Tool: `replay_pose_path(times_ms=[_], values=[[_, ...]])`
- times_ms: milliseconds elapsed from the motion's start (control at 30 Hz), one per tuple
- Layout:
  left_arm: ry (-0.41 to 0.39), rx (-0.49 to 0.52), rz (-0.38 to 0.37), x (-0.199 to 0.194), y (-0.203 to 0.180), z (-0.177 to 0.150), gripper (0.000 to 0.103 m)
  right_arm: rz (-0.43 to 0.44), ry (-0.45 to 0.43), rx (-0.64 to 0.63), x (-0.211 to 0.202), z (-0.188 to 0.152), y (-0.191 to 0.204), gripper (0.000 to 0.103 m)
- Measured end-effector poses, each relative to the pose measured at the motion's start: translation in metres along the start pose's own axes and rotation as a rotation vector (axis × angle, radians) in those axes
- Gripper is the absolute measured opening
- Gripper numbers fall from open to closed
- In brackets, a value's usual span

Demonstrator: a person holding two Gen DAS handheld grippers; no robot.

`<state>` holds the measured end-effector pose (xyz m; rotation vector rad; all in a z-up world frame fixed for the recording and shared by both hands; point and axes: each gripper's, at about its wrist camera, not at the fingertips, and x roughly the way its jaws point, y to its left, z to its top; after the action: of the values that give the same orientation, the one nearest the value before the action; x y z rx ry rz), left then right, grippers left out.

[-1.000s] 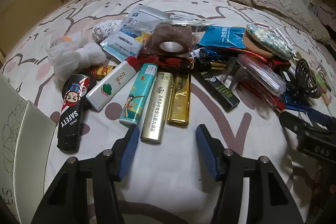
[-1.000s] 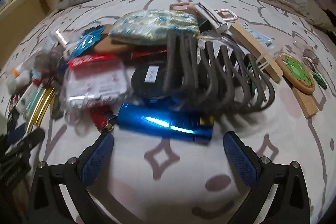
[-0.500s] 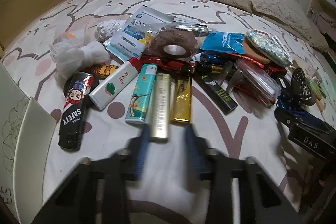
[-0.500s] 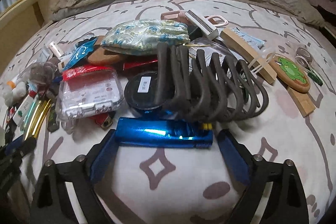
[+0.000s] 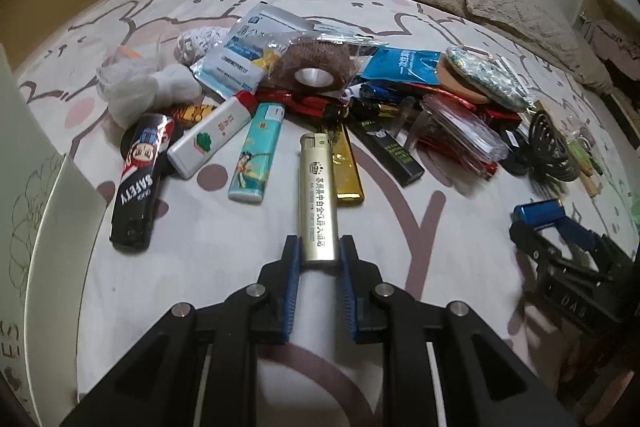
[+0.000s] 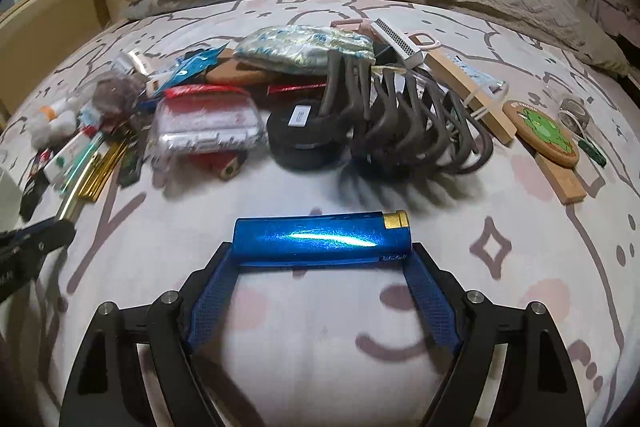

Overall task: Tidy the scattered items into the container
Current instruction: 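Lift the gold lighter with the left tool while the right tool lifts the blue lighter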

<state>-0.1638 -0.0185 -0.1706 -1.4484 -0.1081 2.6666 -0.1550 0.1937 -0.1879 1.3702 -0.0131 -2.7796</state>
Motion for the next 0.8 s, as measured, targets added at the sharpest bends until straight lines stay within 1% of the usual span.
replay_pose_path(times_ms=[167,300,367,433,500,567,633,800], values=[[0.038,-0.049,-0.034,-0.009,0.003,-0.007,0.019,0.014,0.001,-0.032,-0.011,-0.014,0.002,0.084],[0.065,-0.035,-0.085,-0.02,-0.003,-0.014,0.019,0.034,0.0,-0.057,-0.019,-0.024,0.001,0.084],[0.091,-0.019,-0.111,-0.022,-0.01,-0.02,0.019,0.046,0.005,-0.072,-0.023,-0.029,0.001,0.084],[0.105,0.029,-0.11,-0.024,-0.021,-0.026,0.019,0.057,0.01,-0.088,-0.026,-0.034,-0.001,0.084],[0.109,0.096,-0.083,-0.026,-0.035,-0.031,0.019,0.071,0.016,-0.109,-0.03,-0.04,-0.002,0.084],[0.112,0.149,-0.073,-0.028,-0.047,-0.037,0.019,0.085,0.024,-0.136,-0.035,-0.045,-0.003,0.084],[0.115,0.185,-0.082,-0.03,-0.055,-0.042,0.019,0.096,0.031,-0.157,-0.039,-0.05,-0.003,0.084],[0.13,0.284,-0.14,-0.04,-0.076,-0.06,0.019,0.125,0.057,-0.22,-0.049,-0.061,-0.007,0.084]])
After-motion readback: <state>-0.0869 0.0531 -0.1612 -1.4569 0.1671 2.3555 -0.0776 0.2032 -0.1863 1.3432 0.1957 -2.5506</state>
